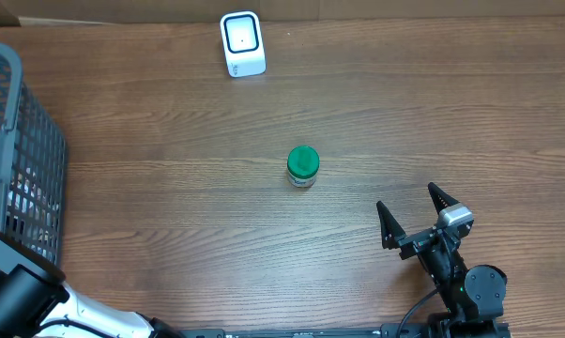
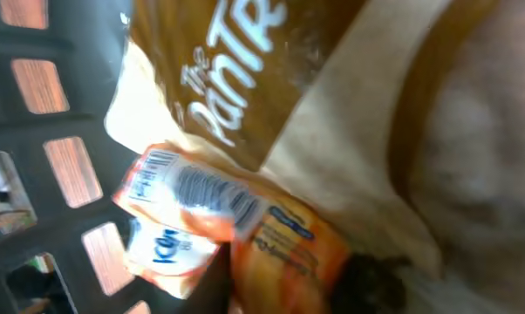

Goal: Scan the item barcode
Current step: 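Move the left gripper back into the basket and grasp the juice box, then carry the orange juice box to the table beside the jar and release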

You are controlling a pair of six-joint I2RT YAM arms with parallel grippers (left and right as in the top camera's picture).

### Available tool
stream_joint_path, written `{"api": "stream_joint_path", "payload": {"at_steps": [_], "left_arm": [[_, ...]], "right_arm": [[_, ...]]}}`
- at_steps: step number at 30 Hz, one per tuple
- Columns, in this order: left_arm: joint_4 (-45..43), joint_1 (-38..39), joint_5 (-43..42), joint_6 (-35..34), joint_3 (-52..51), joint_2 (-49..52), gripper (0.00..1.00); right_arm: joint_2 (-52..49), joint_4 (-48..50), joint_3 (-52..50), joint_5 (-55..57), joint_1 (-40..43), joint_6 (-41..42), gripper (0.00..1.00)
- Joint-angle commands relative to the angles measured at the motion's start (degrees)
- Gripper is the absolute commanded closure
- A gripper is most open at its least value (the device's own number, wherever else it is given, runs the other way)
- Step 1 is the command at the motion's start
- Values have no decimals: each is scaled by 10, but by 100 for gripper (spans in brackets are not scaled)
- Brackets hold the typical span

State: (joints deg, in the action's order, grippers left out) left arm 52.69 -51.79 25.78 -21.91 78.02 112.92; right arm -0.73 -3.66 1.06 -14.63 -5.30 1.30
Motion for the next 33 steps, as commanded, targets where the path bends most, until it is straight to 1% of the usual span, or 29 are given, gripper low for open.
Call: {"api": "stream_joint_path", "payload": {"at_steps": [1, 4, 7, 10, 14, 19, 23, 29, 33], "left_arm": [[-1, -4, -3, 1, -5, 28, 96], [17, -2, -3, 1, 12, 28, 96], [72, 3, -16, 0, 66, 25, 96], [134, 16, -28, 0, 148, 14, 96], [192, 36, -76, 1, 259, -6, 96], [235, 77, -124, 1, 373, -51, 96], [240, 133, -136, 1, 417, -110, 96], [238, 242, -132, 1, 418, -207, 96], [280, 336, -150, 1, 417, -238, 96]], "right_arm": [[6, 3, -6, 0, -3, 2, 0], [6, 3, -6, 0, -3, 2, 0], [6, 3, -6, 0, -3, 2, 0], [6, 3, -6, 0, -3, 2, 0], [6, 3, -6, 0, -3, 2, 0], [6, 3, -6, 0, -3, 2, 0], [6, 3, -6, 0, -3, 2, 0], [6, 3, -6, 0, -3, 2, 0], [6, 3, -6, 0, -3, 2, 0]]}}
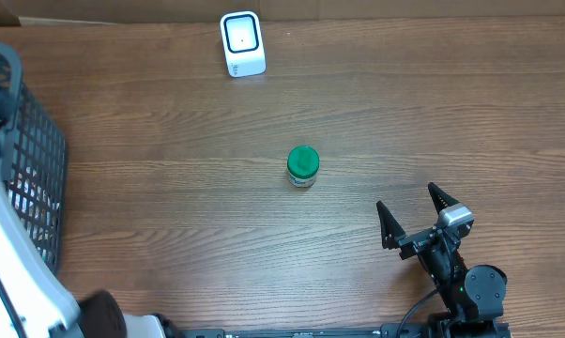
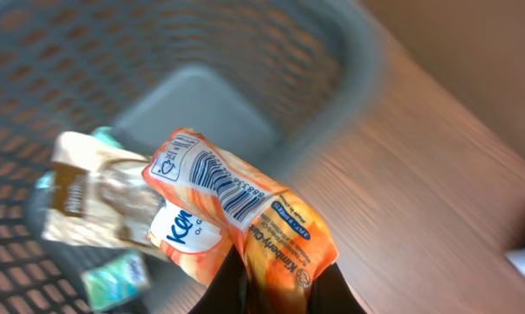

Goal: Scan the item barcode
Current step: 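Carry the orange juice box to the table beside the jar and release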

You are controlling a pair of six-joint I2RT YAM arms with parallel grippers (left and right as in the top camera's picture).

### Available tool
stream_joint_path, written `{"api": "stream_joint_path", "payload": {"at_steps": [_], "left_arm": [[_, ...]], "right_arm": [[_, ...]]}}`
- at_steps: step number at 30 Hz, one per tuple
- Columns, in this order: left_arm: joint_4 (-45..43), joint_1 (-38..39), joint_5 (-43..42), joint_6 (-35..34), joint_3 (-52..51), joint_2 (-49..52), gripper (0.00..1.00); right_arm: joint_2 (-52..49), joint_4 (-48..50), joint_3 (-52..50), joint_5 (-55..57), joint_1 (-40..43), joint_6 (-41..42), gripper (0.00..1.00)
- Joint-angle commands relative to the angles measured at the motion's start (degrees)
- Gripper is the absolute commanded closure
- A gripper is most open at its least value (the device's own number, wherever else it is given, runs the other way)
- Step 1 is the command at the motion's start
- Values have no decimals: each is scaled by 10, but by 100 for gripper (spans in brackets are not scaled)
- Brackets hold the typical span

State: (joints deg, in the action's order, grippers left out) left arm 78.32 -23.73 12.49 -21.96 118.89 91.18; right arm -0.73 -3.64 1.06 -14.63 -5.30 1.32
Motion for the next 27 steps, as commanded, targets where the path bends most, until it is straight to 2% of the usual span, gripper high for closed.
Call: {"api": "stream_joint_path", "payload": {"at_steps": [1, 4, 7, 10, 15, 20, 27], "left_arm": [[39, 83, -16, 1, 8, -21, 96], [63, 177, -17, 10, -19, -18, 96], [42, 265, -17, 33, -83, -13, 95], [-14, 344, -17, 62, -169, -8, 96], [-164, 449, -19, 159, -308, 16, 96], [-278, 506, -20, 265, -387, 65, 96], [-302, 526, -36, 283, -400, 151, 96]], "right_arm": [[6, 3, -6, 0, -3, 2, 0], [6, 3, -6, 0, -3, 2, 0], [6, 3, -6, 0, -3, 2, 0], [6, 3, -6, 0, -3, 2, 0], [6, 3, -6, 0, -3, 2, 0], [6, 3, -6, 0, -3, 2, 0], [6, 3, -6, 0, -3, 2, 0]]}}
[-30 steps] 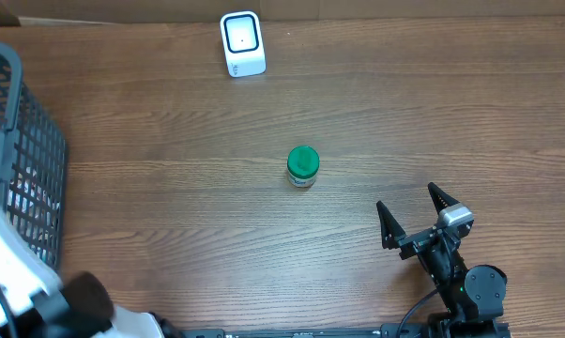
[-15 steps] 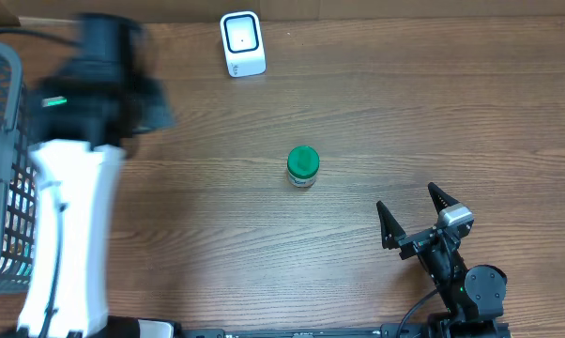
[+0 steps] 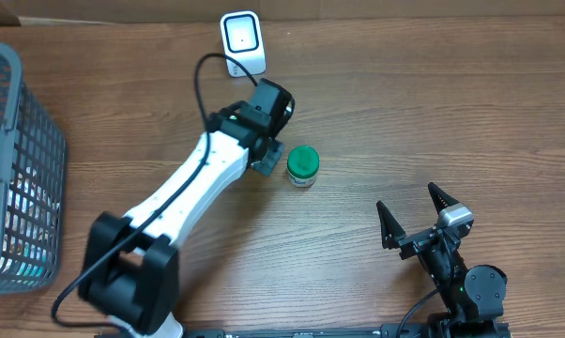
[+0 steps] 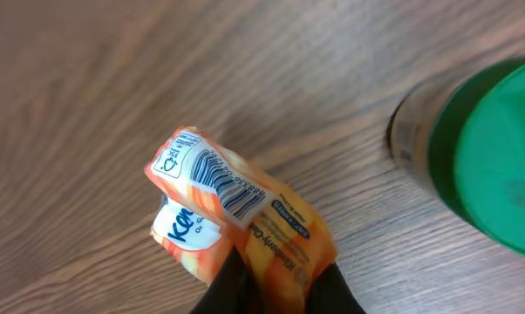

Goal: Scan the item barcode
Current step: 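Carry the orange juice box to the table beside the jar and release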

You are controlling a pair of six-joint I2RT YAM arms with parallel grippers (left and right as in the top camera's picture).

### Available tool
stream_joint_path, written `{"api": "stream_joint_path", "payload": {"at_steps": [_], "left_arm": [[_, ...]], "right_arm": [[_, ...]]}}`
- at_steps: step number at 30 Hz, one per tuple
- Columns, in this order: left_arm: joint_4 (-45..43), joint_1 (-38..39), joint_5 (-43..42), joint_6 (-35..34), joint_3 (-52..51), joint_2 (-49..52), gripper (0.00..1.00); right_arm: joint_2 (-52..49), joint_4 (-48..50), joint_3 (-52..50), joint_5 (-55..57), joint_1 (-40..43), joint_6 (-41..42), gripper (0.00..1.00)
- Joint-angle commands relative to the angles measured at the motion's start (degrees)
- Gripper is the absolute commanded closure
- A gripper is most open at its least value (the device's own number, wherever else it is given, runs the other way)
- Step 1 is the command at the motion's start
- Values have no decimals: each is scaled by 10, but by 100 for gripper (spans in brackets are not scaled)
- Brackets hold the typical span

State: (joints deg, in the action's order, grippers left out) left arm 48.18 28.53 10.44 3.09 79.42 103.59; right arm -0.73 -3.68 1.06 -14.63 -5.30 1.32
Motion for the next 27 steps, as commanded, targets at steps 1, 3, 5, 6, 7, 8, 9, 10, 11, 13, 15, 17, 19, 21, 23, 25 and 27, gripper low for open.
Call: {"api": "stream_joint_path", "payload": {"at_steps": [1, 3, 5, 6, 7, 8, 9, 10, 11, 13, 15, 17, 19, 21, 23, 25, 27], "left_arm": [[1, 3, -25, 34, -5, 31, 96], [2, 3, -44, 33, -5, 35, 96], [2, 3, -60, 33, -5, 34, 88], [3, 3, -61, 29, -3, 34, 76], [13, 2, -60, 24, 7, 34, 62], [21, 1, -60, 22, 16, 34, 55], [33, -1, -60, 18, 28, 32, 50], [45, -4, -60, 15, 42, 32, 40], [62, -7, -60, 11, 59, 30, 35], [99, -19, -60, 1, 101, 24, 34], [139, -33, -56, -21, 149, 18, 36], [216, -69, -49, -75, 239, 10, 40], [267, -100, -49, -104, 300, 2, 43], [308, -137, -49, -129, 350, -8, 46], [341, -181, -46, -162, 393, -23, 50], [361, -234, -45, -186, 423, -46, 51], [365, -296, -46, -199, 434, -77, 51]], "right_arm": [[6, 3, -6, 0, -3, 2, 0], [6, 3, -6, 0, -3, 2, 0], [6, 3, -6, 0, -3, 2, 0], [6, 3, -6, 0, -3, 2, 0], [6, 3, -6, 0, -3, 2, 0], [6, 3, -6, 0, -3, 2, 0], [6, 3, -6, 0, -3, 2, 0], [6, 3, -6, 0, -3, 2, 0], [6, 3, -6, 0, -3, 2, 0], [6, 3, -6, 0, -3, 2, 0], [6, 3, -6, 0, -3, 2, 0], [6, 3, -6, 0, -3, 2, 0], [6, 3, -6, 0, -3, 2, 0], [6, 3, -6, 0, -3, 2, 0], [6, 3, -6, 0, -3, 2, 0], [6, 3, -6, 0, -3, 2, 0], [6, 3, -6, 0, -3, 2, 0]]}}
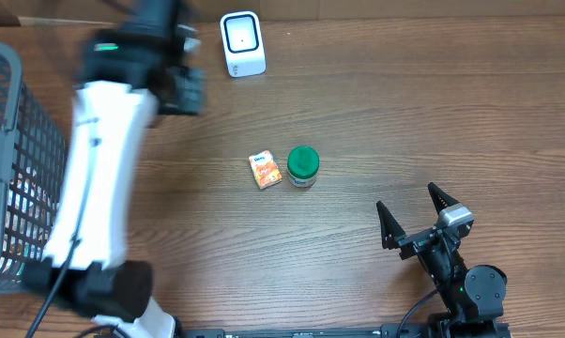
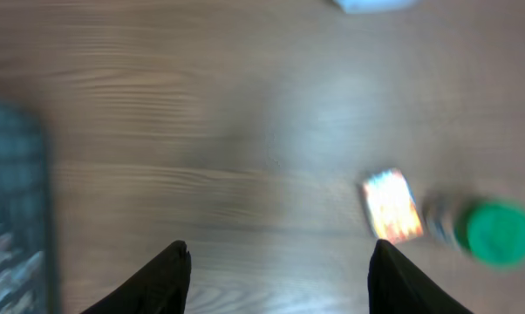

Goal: Scan the item barcode
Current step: 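Carry the orange juice box to the table beside the jar and release, then return the left gripper to the basket and grasp the tissue pack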

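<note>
An orange tissue packet (image 1: 265,170) lies flat on the wooden table, just left of a green-lidded jar (image 1: 303,165). The white barcode scanner (image 1: 242,43) stands at the table's far edge. My left gripper (image 1: 184,92) hangs high over the table, left of the scanner, open and empty. Its blurred wrist view shows the packet (image 2: 391,204) and the jar (image 2: 498,232) far below, between wide-apart fingers (image 2: 168,272). At the near right my right gripper (image 1: 414,214) rests open, holding nothing.
A grey mesh basket (image 1: 15,169) holding several packaged goods stands at the table's left edge; its rim (image 2: 18,201) shows in the left wrist view. The brown wooden table (image 1: 433,103) stretches between scanner and right arm.
My left gripper was shut on the orange packet just left of the jar. The packet now lies there on the table, and the gripper is open, higher and further left.
My left gripper was first down in the basket, shut on the orange packet among other goods. Then it held the packet above the basket. Later it was low beside the green-lidded jar, still gripping. Now the packet lies there, released. The right arm never moved.
</note>
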You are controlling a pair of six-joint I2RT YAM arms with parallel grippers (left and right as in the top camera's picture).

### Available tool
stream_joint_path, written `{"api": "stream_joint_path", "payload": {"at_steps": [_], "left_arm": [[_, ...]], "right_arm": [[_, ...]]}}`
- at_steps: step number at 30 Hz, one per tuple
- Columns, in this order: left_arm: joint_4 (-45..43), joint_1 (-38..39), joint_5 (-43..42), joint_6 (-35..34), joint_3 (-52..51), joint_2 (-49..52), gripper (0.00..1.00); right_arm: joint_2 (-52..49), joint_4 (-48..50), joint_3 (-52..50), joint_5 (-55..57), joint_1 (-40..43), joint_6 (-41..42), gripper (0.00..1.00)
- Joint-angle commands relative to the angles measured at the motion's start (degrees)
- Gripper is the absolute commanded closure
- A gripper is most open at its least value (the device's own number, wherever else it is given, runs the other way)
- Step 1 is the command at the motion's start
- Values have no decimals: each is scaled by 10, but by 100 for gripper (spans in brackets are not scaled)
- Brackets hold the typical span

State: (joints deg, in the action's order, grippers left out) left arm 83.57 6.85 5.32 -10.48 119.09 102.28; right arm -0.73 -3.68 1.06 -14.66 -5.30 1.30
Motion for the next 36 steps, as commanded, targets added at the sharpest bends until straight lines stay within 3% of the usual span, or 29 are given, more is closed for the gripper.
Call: {"api": "stream_joint_path", "payload": {"at_steps": [1, 10, 13, 15, 18, 24, 36], "left_arm": [[11, -103, 5, -66, 38, -78, 50], [16, -421, -3, -116, 36, -147, 44], [-11, -540, -30, -155, -6, -131, 32], [-14, -581, -44, -155, -27, -115, 32], [-12, -610, -60, -140, -58, -90, 33], [-28, -632, -13, -124, -149, -59, 34], [-166, -632, 1, -81, -358, -48, 30]], "right_arm": [[6, 3, -6, 0, -3, 2, 0], [6, 3, -6, 1, -3, 2, 0], [6, 3, -6, 0, -3, 2, 0], [6, 3, -6, 0, -3, 2, 0], [6, 3, -6, 1, -3, 2, 0], [6, 3, -6, 1, -3, 2, 0], [6, 3, -6, 1, -3, 2, 0]]}}
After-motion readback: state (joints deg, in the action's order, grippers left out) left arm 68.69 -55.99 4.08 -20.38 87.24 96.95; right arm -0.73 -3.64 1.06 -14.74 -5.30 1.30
